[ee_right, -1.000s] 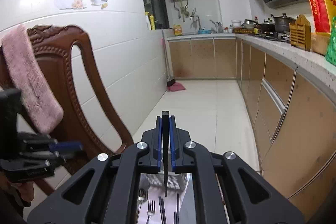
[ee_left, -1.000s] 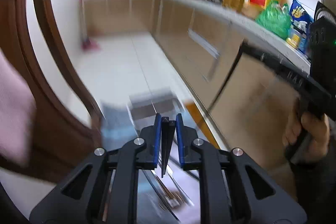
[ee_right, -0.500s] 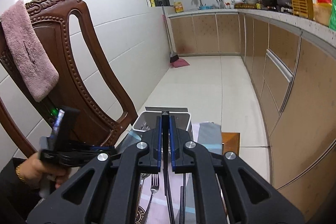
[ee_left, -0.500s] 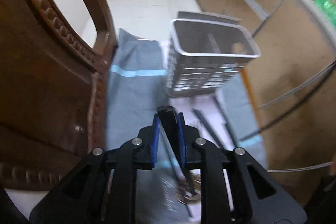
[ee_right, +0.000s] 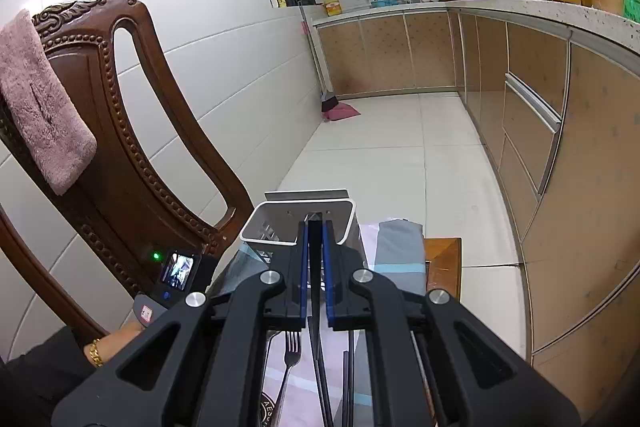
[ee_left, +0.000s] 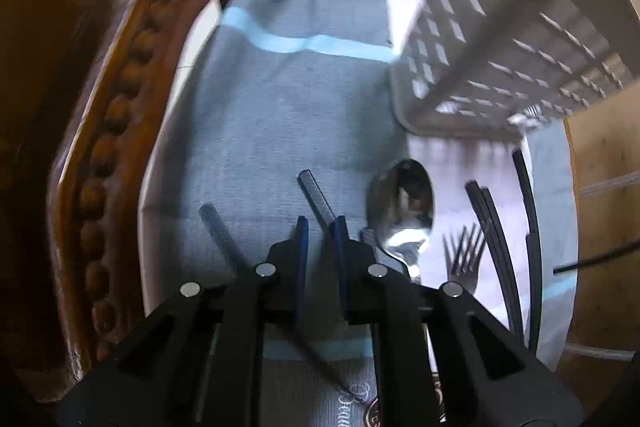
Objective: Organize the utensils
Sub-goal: 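Lift the held chopsticks with both grippers and carry them above the gray holder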
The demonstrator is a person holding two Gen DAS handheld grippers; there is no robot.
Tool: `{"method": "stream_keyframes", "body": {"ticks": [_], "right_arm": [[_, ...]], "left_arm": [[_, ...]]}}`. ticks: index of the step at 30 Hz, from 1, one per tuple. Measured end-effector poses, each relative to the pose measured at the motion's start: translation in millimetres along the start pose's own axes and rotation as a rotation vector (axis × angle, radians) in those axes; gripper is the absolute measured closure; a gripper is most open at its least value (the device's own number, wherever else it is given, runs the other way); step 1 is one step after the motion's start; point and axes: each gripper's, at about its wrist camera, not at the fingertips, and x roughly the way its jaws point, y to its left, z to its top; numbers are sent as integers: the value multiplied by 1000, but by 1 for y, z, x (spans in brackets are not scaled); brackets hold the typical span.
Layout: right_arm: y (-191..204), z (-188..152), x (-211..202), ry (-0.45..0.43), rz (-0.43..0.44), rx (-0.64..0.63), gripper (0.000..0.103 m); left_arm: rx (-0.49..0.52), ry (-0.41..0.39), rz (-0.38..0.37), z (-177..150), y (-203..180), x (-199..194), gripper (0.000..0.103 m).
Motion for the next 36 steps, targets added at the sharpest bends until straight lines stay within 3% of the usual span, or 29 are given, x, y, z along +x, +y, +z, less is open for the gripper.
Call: {"method": "stream_keyframes", "body": {"ticks": [3,7,19,22,25,29,36], "right_arm": [[3,8,-3,-16,2,-12,95],[9,19,-10,-49,1,-39,95],[18,20,-6,-30,21,-44,95],[21,24,-8,-35,19,-53,95],[22,29,-10,-43,18,-58,95],[24,38,-15,-65,17,-61,95],[36,67,-28,-130,12,-84,95]], "left_arm": [[-37,-43,-25,-2,6,-20,90],[-43,-85,35,-15,7,-41,90],[-70,-1,67,6,7,18,90],[-55,-26,88,13,-2,23,95],[-64,-39,59,13,-2,16,96],[-4,-140,40,6,-8,-36,96],[124,-439,-50,-11,-41,-210,96]]}}
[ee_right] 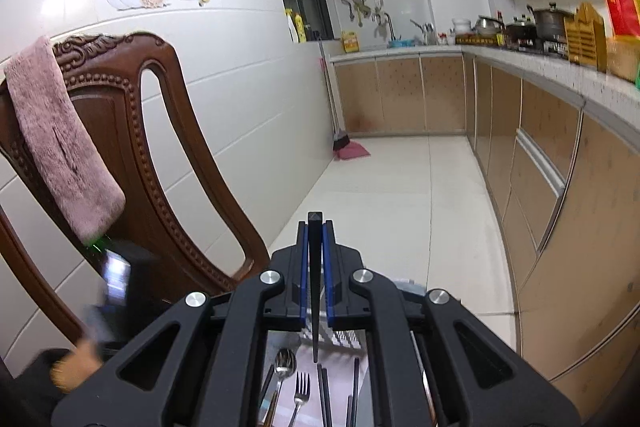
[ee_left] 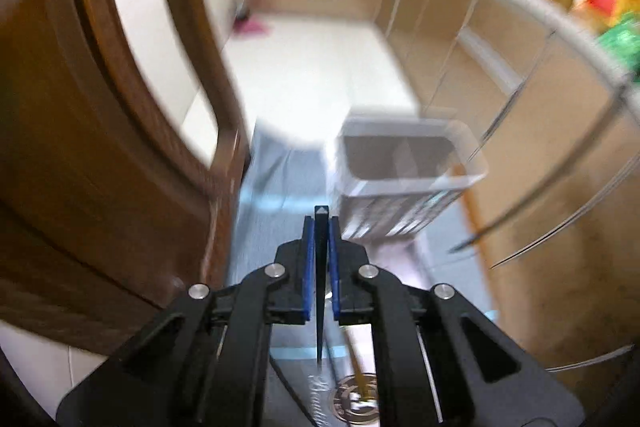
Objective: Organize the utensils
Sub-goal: 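Lift the held chopsticks with both grippers and carry them above the gray holder, then lower the chopsticks into the gray holder and open both grippers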
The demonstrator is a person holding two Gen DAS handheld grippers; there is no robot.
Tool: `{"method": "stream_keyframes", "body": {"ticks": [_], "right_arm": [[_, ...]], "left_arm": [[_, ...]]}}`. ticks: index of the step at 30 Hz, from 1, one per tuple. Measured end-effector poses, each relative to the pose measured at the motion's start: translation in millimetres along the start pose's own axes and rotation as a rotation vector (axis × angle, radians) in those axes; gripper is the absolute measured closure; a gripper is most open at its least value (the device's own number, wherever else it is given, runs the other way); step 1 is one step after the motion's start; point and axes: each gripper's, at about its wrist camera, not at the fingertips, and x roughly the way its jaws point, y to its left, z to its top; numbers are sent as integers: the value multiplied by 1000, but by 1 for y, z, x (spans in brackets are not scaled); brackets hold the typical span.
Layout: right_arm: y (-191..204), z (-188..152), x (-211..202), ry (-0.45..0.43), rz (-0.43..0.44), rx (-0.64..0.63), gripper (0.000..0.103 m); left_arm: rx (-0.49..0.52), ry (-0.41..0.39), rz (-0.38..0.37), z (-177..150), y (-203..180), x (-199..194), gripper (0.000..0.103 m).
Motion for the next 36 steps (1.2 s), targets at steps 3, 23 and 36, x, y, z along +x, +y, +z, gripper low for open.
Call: {"method": "stream_keyframes", "body": {"ticks": [3,23,36], "right_arm": [[5,14,-1,-30,-12,-10,95],[-18,36,68,-73,-124,65,95],[-62,-40,120,37,-93,247,91]], "left_arm": [[23,-131,-51,31,-12,-63,96],[36,-332,-69,127,-62,-32,96],[-148,-149,-144,52,-8,82,96]]}}
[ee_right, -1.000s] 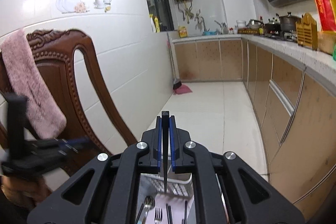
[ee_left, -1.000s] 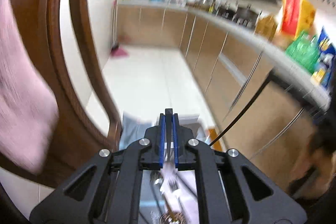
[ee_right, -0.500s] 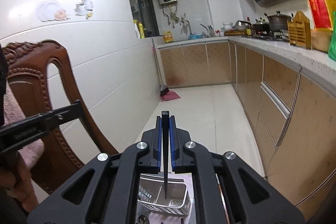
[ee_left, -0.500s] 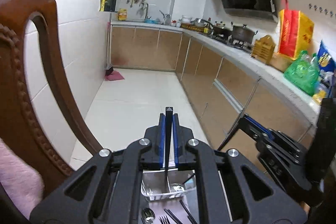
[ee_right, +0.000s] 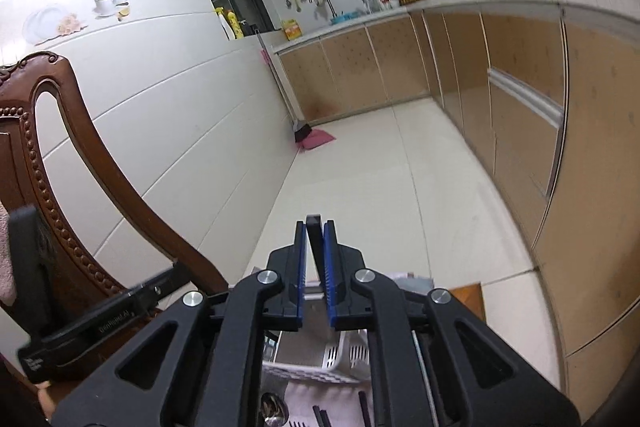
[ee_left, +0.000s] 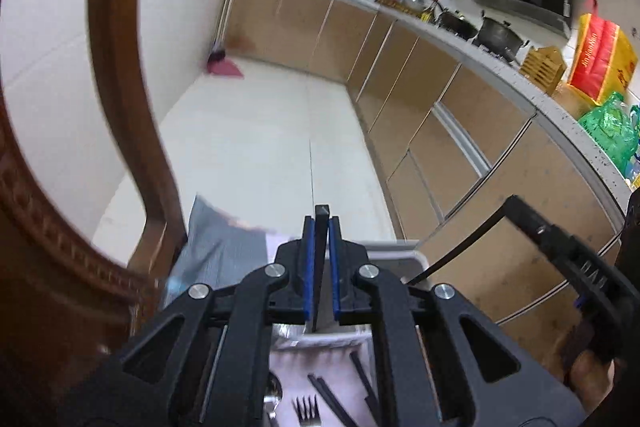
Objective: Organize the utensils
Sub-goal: 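Lower the chopsticks into the gray holder and open both grippers, then move both grippers back toward the remaining black chopsticks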
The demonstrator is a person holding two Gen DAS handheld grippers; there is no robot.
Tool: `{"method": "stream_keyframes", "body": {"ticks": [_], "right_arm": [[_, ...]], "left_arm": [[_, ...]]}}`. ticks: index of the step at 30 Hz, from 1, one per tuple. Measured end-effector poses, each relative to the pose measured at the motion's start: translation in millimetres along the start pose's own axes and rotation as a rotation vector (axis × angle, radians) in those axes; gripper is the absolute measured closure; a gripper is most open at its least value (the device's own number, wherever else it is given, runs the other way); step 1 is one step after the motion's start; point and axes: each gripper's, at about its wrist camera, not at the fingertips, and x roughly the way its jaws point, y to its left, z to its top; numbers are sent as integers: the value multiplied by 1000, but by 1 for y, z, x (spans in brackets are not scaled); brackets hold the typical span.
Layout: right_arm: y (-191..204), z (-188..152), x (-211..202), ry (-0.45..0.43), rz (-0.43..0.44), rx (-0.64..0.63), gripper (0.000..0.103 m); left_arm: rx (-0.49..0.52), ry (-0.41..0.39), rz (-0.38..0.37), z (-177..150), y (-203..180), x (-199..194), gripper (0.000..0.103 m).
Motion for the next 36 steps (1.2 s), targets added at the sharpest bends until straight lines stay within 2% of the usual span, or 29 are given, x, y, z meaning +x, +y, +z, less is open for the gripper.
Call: {"method": "stream_keyframes", "body": {"ticks": [1,2,3,4,5,6,7,10,12,15,16,17,21,23,25,28,31,36], "right_arm": [[-3,-1,-1,4,3,6,84],[-5,-3,-2,12,1,13,66],[-7,-3,-5,12,-2,16,54],[-7,-5,-9,5,-13,17,30],[-7,-6,-17,-14,-33,19,18],[-7,-7,-25,-35,-39,17,18],[-7,-8,-34,-46,-37,7,18],[-5,-16,-62,-63,-40,-30,18],[2,-34,-93,-72,-40,-83,17],[14,-76,-132,-48,-41,-161,11],[18,-88,-139,-29,-42,-175,10],[22,-106,-148,10,-47,-191,10],[34,-168,-169,151,-37,-184,10],[40,-195,-177,193,-53,-195,10],[43,-215,-186,194,-61,-197,10],[41,-243,-189,223,-74,-220,10],[32,-256,-198,234,-63,-182,10],[26,-266,-213,222,-87,-168,10]], "left_arm": [[-1,12,6,-4,5,3,96],[3,24,13,-8,8,4,96],[7,37,21,-11,11,4,93],[13,40,23,-15,14,2,75],[21,40,35,-18,16,0,41],[30,28,59,-24,19,-5,28],[50,-15,95,-29,20,-17,23],[79,-34,138,-44,19,-45,23],[83,-66,144,-62,25,-78,18],[134,-162,180,-111,20,-133,13],[147,-168,197,-123,16,-144,12],[154,-160,209,-137,15,-152,12],[115,-28,192,-200,10,-173,12],[110,30,217,-223,5,-177,12],[114,54,221,-248,-1,-182,12],[164,118,229,-281,-9,-180,12],[146,153,209,-295,-7,-184,12],[146,148,215,-295,-10,-191,12]]}}
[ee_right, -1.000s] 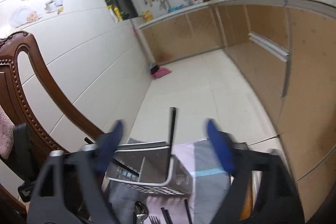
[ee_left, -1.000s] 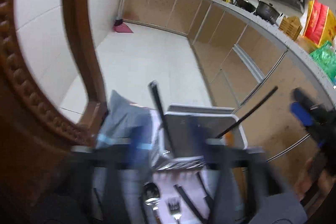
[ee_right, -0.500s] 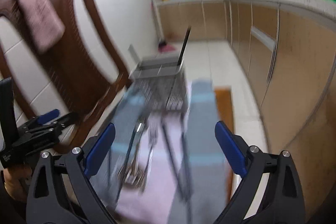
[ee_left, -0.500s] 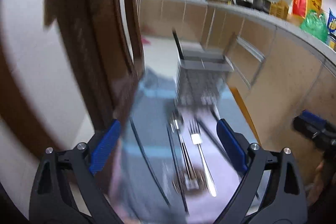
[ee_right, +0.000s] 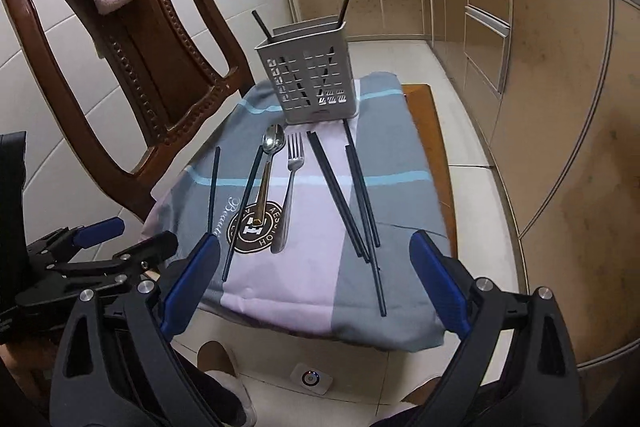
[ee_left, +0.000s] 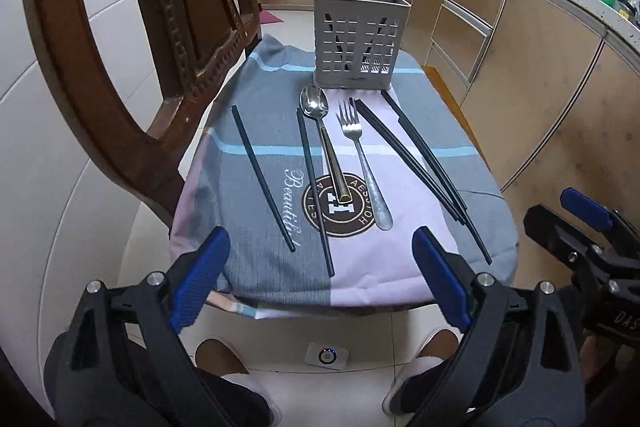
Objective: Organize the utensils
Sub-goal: 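Move both grippers back toward the remaining black chopsticks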
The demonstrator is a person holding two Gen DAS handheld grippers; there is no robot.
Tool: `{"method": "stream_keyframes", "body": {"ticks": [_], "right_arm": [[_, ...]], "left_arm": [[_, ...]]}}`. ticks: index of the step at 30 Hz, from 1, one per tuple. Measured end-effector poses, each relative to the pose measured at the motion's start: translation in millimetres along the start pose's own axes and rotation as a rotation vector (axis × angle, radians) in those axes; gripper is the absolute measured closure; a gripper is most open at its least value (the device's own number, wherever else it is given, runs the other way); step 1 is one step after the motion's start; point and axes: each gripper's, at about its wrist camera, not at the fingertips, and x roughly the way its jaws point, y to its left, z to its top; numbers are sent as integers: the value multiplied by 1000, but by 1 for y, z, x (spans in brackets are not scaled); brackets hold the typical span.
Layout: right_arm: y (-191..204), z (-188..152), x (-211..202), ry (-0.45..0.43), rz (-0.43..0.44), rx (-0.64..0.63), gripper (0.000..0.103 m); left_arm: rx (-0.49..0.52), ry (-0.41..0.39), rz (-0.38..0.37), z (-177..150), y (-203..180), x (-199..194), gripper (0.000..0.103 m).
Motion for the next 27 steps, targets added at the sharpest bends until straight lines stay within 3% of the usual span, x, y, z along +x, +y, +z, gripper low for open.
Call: {"method": "stream_keyframes", "body": {"ticks": [20,27], "right_arm": [[-1,-3,2,14,-8,0,10],[-9,21,20,13,-29,-25,16]], "left_arm": [[-11,37,42,5,8,11,12],[-8,38,88,27,11,30,12]]}}
